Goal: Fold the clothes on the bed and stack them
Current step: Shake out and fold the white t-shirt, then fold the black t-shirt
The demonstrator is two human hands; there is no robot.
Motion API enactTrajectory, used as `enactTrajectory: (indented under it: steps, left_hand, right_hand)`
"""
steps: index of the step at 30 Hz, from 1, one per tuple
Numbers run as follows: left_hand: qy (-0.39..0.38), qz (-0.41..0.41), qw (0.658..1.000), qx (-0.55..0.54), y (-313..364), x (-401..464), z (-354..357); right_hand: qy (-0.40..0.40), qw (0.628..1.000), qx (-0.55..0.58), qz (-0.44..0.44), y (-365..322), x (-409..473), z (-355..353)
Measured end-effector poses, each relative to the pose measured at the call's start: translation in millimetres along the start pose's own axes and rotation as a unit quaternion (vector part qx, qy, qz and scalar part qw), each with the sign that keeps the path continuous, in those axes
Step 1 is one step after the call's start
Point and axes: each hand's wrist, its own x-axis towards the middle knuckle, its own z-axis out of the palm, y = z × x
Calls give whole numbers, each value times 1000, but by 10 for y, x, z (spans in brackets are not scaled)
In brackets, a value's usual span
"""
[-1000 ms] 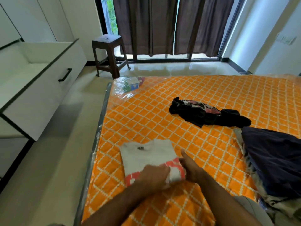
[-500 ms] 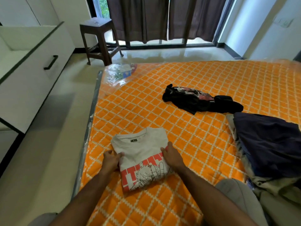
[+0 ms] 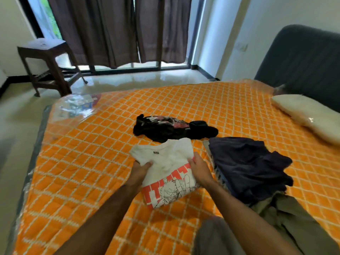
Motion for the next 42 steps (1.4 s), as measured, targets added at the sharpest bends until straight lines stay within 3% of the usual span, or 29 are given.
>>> enactTrajectory:
  steps: [4,6,9,11,13,20,24,27,29,31,35,42]
  left_hand:
    - [28,-22,993,109,-195,314,455]
    - [58,31,962,265,-314,253,521]
    - [-33,178,826,534,-541,173,508]
    - [-106,167,735,649,-684,205,486]
    - [-120,167,701,683,-797,261,481]
    - [-134,234,688,674,-867,598,465]
    - [-106,247,665,697,-851,706,538]
    - [-87,339,633,691,-661,957,517]
    - [-51,382,648,657,-421,1262,533]
    - [-15,363,681,636,-172,1623,544]
    - [-12,298,698,651,55,2162,597]
    - [-21,251,682,687,217,2431,966]
  right_hand:
    - [-9,982,-167,90,431,138,-323]
    - [-52,969,-223,96,578,65,-210]
    - [-67,952,-299,8,625,-27,97]
    - [-88,945,-314,-43,623,-32,289]
    - [-91,944,-312,-53,642,7,431]
    - [-9,942,-331,-53,605,340,677]
    - [57,942,-323,-69,728,380,783]
    - [86,941,-316,-83,801,394,838]
    - [98,943,-305,-89,838,414,858]
    - [106,942,-303,-93,869,438,873]
    - [111,941,-305,-92,862,436,901]
    - [119,943,-296,-92,886,471,901]
